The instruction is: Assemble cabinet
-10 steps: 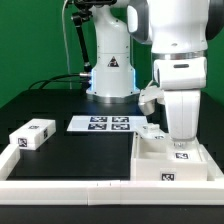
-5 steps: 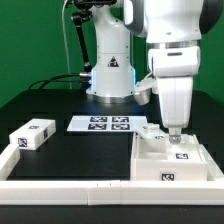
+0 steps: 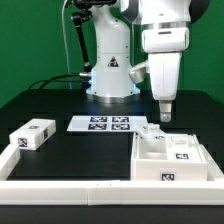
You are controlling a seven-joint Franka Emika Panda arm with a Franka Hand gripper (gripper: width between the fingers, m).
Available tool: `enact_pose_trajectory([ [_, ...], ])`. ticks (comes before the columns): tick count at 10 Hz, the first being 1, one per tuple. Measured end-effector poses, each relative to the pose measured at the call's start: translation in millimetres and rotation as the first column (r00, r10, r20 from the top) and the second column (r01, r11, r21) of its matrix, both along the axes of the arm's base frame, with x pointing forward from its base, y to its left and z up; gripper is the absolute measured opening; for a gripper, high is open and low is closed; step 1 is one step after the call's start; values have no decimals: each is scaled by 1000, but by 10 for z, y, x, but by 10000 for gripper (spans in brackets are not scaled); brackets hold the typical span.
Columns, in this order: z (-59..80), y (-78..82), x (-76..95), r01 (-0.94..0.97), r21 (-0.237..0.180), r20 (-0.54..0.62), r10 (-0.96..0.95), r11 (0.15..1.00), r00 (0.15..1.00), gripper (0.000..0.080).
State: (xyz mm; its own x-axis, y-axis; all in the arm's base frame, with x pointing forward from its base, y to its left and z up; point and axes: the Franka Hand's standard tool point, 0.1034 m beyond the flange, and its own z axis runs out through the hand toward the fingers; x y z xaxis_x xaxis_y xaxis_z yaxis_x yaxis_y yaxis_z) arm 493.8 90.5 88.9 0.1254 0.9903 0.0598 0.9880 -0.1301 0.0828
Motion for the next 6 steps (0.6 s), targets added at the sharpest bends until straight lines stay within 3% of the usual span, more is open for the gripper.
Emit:
enact_pose_trajectory([
  [4, -28, -12, -32, -5, -1, -5, 5, 1000, 1000, 797],
  [6, -15, 16, -55, -111, -17, 12, 112, 994, 994, 797],
])
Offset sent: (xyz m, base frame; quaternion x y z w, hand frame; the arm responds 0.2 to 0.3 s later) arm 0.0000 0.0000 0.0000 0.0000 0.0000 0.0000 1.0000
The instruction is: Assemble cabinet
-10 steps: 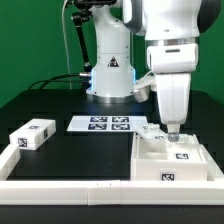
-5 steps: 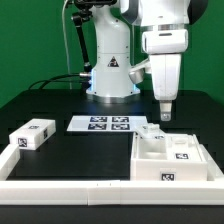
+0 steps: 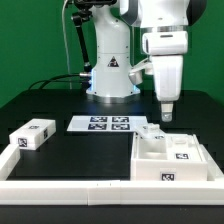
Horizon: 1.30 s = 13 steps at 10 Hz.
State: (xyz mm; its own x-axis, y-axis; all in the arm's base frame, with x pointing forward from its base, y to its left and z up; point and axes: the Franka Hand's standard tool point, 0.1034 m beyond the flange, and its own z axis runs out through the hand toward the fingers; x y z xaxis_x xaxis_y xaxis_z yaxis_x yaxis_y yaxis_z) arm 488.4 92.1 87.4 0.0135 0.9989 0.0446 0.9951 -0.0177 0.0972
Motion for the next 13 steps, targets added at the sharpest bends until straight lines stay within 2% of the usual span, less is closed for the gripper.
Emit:
enact_pose_trajectory([
  [2, -59, 82, -164, -162, -32, -1, 162, 986, 987, 797],
  [4, -161, 116, -352, -239, -54, -26, 238, 969, 971, 797],
  [7, -149, 89, -315, -229, -54, -22, 228, 972, 973, 797],
  [9, -175, 9, -357, -319, -58, -20, 318, 946, 948, 797],
  [13, -408, -82, -828, -372, -23, -21, 371, 928, 928, 797],
])
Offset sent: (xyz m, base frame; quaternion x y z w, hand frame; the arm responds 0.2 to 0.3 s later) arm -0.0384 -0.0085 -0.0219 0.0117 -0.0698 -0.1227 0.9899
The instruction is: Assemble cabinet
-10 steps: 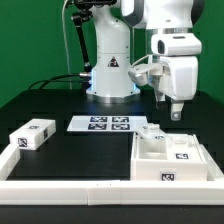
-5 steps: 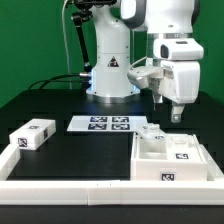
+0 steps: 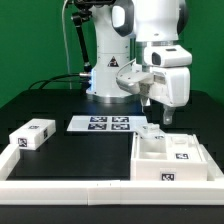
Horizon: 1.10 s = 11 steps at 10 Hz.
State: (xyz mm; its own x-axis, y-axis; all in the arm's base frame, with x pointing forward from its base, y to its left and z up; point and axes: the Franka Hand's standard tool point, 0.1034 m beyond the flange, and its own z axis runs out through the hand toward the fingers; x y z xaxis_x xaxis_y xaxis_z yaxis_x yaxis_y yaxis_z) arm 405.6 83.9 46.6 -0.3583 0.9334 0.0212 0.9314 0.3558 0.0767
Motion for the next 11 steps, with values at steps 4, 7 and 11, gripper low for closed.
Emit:
enact_pose_trajectory([
  [4, -267, 37, -213, 19, 32, -38, -17, 999, 999, 797],
  [7, -328, 42, -240, 22, 35, -52, -20, 999, 998, 658],
  [11, -360, 45, -259, 27, 36, -61, -25, 999, 998, 205],
])
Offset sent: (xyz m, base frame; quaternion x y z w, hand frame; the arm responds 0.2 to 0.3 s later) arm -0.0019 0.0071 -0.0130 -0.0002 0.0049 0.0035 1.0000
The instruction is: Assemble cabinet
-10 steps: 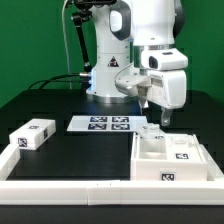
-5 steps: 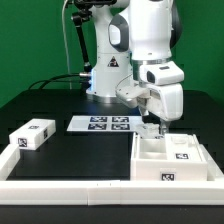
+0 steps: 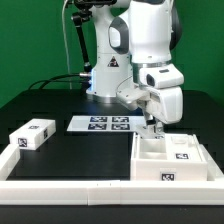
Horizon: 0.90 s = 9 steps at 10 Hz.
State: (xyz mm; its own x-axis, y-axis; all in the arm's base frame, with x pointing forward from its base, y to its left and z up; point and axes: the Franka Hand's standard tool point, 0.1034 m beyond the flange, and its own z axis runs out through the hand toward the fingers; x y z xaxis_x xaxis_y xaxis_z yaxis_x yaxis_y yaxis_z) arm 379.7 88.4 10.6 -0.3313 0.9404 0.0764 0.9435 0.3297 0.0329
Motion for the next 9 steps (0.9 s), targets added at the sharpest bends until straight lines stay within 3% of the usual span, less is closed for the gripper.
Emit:
enact_pose_trajectory([
  [1, 1, -7, 8, 1, -2, -1, -1, 1000, 1000, 79],
  [3, 44, -4, 97, 23, -9, 2, -23, 1000, 1000, 68],
  [7, 24, -14, 73, 26, -8, -3, -26, 1000, 1000, 68],
  [9, 123, -78, 113, 88, -28, -5, -89, 996, 996, 68],
])
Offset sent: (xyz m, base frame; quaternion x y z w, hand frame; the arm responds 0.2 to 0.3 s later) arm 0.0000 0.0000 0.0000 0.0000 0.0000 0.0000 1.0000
